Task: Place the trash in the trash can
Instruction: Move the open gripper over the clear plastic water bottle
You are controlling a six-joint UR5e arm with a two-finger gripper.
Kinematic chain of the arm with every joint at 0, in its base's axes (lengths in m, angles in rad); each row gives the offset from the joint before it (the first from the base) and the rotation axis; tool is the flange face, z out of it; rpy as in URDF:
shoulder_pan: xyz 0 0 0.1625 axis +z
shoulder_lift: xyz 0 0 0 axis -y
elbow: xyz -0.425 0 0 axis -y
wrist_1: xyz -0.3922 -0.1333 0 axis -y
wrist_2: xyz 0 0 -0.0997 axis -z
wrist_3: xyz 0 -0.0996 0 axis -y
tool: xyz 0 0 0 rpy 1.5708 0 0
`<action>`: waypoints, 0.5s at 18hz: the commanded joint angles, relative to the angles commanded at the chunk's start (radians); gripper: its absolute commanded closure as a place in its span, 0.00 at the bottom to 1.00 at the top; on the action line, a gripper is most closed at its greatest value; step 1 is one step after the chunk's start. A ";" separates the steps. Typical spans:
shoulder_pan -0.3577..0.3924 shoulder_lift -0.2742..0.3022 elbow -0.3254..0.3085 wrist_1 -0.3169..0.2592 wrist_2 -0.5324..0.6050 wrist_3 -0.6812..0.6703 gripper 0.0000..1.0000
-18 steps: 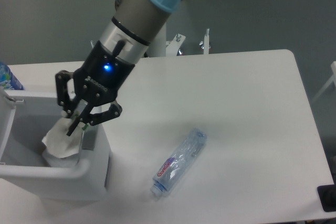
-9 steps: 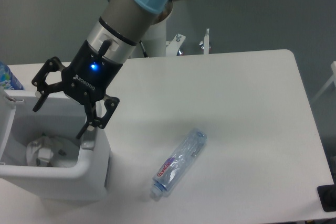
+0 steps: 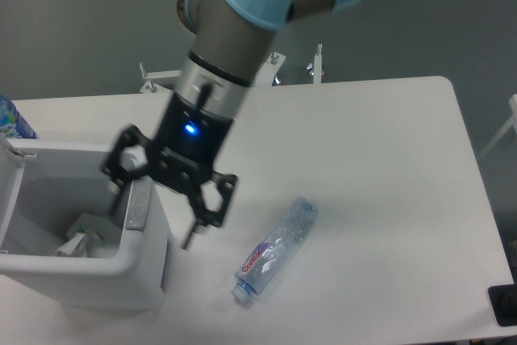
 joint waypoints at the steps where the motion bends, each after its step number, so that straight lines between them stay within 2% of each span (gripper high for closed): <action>1: 0.025 -0.012 -0.011 0.001 0.006 0.028 0.00; 5: 0.057 -0.092 -0.012 -0.011 0.084 0.121 0.00; 9: 0.048 -0.144 -0.035 -0.100 0.225 0.198 0.00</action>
